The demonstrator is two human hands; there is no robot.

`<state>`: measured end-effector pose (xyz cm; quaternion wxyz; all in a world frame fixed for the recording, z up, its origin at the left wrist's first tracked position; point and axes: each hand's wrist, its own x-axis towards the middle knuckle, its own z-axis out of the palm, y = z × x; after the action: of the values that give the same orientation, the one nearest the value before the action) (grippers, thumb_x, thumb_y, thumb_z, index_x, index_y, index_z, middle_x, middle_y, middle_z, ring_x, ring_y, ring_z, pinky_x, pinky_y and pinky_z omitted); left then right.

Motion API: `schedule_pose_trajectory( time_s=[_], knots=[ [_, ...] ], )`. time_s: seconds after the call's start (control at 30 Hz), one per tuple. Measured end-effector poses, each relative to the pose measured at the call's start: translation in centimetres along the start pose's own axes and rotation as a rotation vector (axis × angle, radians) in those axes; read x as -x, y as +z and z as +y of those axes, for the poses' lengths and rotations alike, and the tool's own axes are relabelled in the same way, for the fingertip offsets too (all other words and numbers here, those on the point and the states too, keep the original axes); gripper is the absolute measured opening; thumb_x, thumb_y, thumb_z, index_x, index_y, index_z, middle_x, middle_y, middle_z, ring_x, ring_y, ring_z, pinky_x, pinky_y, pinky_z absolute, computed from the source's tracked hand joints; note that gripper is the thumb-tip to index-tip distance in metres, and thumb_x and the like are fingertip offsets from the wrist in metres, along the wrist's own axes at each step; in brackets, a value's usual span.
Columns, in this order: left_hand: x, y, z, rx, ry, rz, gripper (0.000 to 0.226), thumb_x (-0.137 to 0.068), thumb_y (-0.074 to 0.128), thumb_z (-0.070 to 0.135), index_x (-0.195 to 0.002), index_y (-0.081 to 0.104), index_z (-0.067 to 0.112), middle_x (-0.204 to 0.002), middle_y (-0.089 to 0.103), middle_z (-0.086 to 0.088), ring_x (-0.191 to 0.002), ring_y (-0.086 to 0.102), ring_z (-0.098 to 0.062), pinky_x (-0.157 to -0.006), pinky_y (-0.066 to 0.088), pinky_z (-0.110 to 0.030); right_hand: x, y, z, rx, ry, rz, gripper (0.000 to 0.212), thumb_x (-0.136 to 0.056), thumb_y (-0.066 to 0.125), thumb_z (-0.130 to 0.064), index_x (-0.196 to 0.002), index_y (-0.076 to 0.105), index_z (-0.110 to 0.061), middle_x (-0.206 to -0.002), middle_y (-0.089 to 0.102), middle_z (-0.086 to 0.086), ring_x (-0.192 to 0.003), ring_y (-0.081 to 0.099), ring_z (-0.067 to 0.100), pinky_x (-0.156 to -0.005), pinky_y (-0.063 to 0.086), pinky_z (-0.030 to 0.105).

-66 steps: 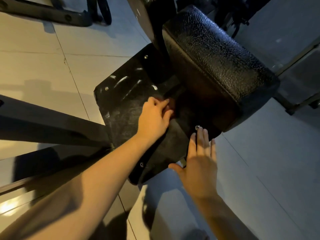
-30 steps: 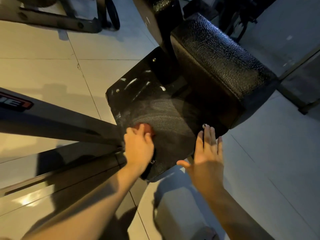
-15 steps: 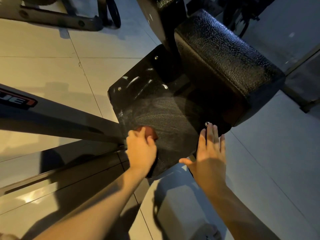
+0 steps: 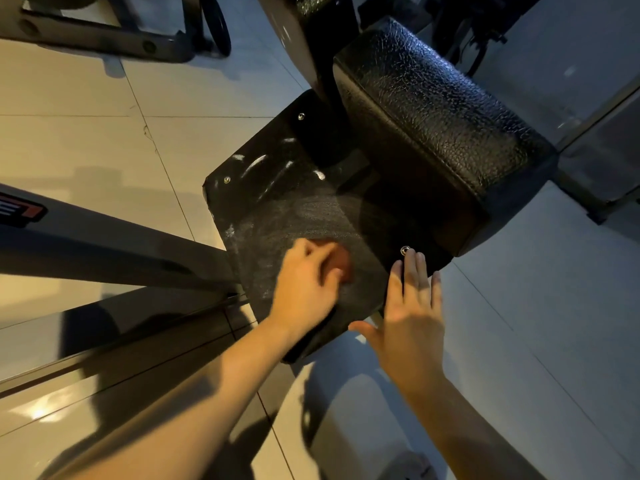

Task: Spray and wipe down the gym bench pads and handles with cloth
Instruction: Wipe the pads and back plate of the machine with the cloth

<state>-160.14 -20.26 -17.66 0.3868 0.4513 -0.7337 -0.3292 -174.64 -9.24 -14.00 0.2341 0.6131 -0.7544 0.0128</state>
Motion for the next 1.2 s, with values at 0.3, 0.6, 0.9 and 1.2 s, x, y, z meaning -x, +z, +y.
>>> schedule_pose_trajectory(
  time_s=[0.3,0.6,0.9,1.2],
  knots=[
    [-3.8,-1.3,-3.0,0.038,-0.225,0.092,0.048,-0.093,0.070,0.034,-0.139,0.061,0.023,-0.120,0.050,-0.001,-0.116,0.054,-0.023,-0.104,0.043,-0.033,-0.1,-0.1,-0.1,-0.016,0.029,-0.048,0.120,-0.068,0.071,-0.075,-0.155,0.035,0.001,-0.165,0.023,0.021,-0.154,0.018,0.037,-0.124,0.015,0.053],
    [-7.5,-1.2,-0.3,-0.039,0.078,0.047,0.048,-0.093,0.069,0.031,-0.140,0.062,0.021,-0.118,0.051,-0.004,-0.111,0.053,-0.026,-0.102,0.043,-0.037,-0.4,-0.7,-0.3,0.002,0.041,-0.098,0.121,-0.069,0.073,-0.075,-0.155,0.034,-0.001,-0.166,0.021,0.020,-0.155,0.016,0.034,-0.126,0.013,0.052],
    [-6.6,-0.3,1.0,-0.053,0.280,-0.055,0.044,-0.094,0.064,0.026,-0.137,0.065,0.018,-0.117,0.053,-0.008,-0.109,0.052,-0.028,-0.101,0.043,-0.041,-0.6,-1.3,-0.6,-0.001,0.046,-0.080,0.123,-0.065,0.076,-0.075,-0.153,0.038,0.001,-0.164,0.026,0.023,-0.153,0.022,0.037,-0.124,0.021,0.056],
    [-7.7,0.5,3.2,0.022,0.170,-0.041,0.044,-0.092,0.066,0.023,-0.136,0.065,0.020,-0.118,0.052,-0.004,-0.110,0.055,-0.026,-0.096,0.048,-0.037,-0.7,-1.1,-0.7,-0.004,0.049,-0.069,0.125,-0.062,0.080,-0.073,-0.152,0.039,0.003,-0.163,0.027,0.024,-0.153,0.023,0.038,-0.123,0.021,0.056]
  ],
)
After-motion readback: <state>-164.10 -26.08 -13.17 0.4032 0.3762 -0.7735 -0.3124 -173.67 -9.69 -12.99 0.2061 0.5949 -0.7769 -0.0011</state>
